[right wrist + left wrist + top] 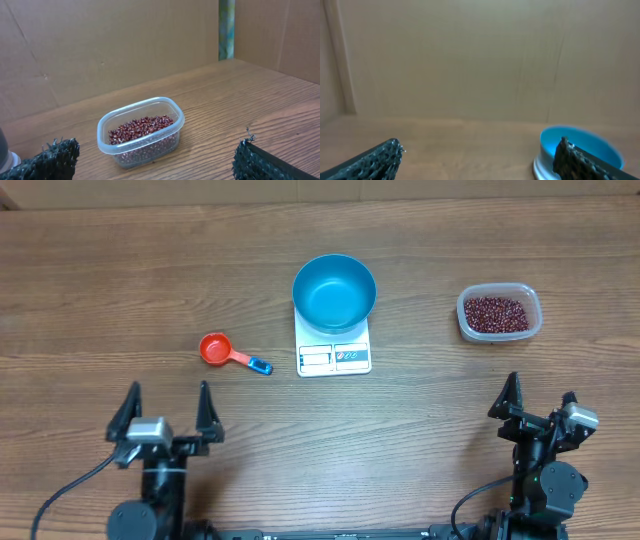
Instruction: Scoop item into bowl and weigh 150g on scale
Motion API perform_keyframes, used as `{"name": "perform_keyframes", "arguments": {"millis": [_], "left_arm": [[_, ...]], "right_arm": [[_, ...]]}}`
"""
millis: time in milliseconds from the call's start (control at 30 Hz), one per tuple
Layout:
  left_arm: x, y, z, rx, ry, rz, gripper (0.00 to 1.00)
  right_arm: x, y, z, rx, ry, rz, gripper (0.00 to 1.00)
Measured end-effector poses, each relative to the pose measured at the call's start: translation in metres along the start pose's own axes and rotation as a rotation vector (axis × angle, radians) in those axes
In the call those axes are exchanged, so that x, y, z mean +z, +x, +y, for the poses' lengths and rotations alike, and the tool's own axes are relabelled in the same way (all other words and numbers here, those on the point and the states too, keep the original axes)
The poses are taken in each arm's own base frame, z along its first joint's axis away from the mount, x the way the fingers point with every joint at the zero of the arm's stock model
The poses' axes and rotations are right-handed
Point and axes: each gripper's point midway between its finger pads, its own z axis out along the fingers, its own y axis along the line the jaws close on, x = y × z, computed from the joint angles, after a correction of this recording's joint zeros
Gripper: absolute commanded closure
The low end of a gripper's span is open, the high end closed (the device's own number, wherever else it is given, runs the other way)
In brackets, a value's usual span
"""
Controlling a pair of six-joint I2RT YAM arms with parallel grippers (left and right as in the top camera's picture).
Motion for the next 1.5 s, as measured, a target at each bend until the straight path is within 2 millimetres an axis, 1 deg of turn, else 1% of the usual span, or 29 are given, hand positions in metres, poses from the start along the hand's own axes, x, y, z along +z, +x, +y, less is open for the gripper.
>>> {"name": "perform_keyframes", "arguments": {"millis": [133,200,300,400,433,467,567,667,800,867,1033,1067,1100,1167,1233,1300,1333,1400,1500], "left_arm": [[-0.012,-0.031,0.002,-0.001,-0.032,0.019,0.0],[-0.014,-0.04,0.004,-0.001,-0.046,0.052,0.0],[-0.009,-0.05,0.005,-0.003,-0.061,0.111,0.0],[-0.001,-0.054,0.006,-0.005,-0.078,0.216,0.0],[0.005,-0.057,0.007,-0.007,-0.085,0.254,0.0],[0.007,-0.054,0.008,-0.008,-0.091,0.314,0.0],[0.024,-0.055,0.009,-0.01,-0.102,0.444,0.0],[0.041,-0.055,0.008,-0.014,-0.1,0.536,0.0],[0.057,-0.042,-0.006,-0.044,-0.021,0.64,0.0],[0.061,-0.03,-0.015,-0.068,0.033,0.694,0.0],[0.058,0.001,-0.038,-0.145,0.162,0.845,0.0],[0.056,0.008,-0.043,-0.166,0.19,0.88,0.09],[0.056,0.013,-0.047,-0.181,0.208,0.906,0.13],[0.06,0.021,-0.05,-0.203,0.226,0.941,0.13],[0.064,0.031,-0.05,-0.218,0.225,0.978,0.24],[0.068,0.043,-0.047,-0.243,0.194,1.021,0.27],[0.07,0.05,-0.043,-0.259,0.161,1.046,0.27],[0.075,0.066,-0.032,-0.302,0.061,1.096,0.27],[0.078,0.091,-0.013,-0.375,-0.123,1.171,0.3]], "right_arm": [[0.0,0.0,0.0,0.0,-0.001,-0.001,0.0],[0.0,0.0,0.0,0.0,0.0,0.001,0.0],[0.0,0.0,0.0,-0.001,0.0,0.0,0.0],[0.0,0.0,0.0,0.0,0.0,0.0,0.0],[0.0,0.0,0.0,0.0,0.0,0.0,0.0],[0.0,0.0,0.0,0.0,0.0,0.001,0.0],[0.0,0.0,0.0,0.0,0.0,0.001,0.0],[0.0,0.0,0.0,0.0,0.0,0.001,0.0],[0.0,0.0,0.0,0.0,0.0,0.001,0.0],[0.0,0.0,0.0,0.0,0.0,0.0,0.0],[0.0,0.0,0.0,0.0,0.0,0.001,0.0],[0.0,0.0,0.0,0.0,0.0,0.001,0.0],[0.0,0.0,0.0,0.0,0.0,0.001,0.0],[0.0,0.0,0.0,0.0,0.0,0.0,0.0],[0.0,0.0,0.0,0.0,0.0,0.0,0.0],[0.0,0.0,0.0,0.0,0.0,0.0,0.0],[0.0,0.0,0.0,0.0,0.0,0.0,0.0],[0.0,0.0,0.0,0.0,0.0,0.0,0.0],[0.0,0.0,0.0,0.0,0.0,0.001,0.0]]}}
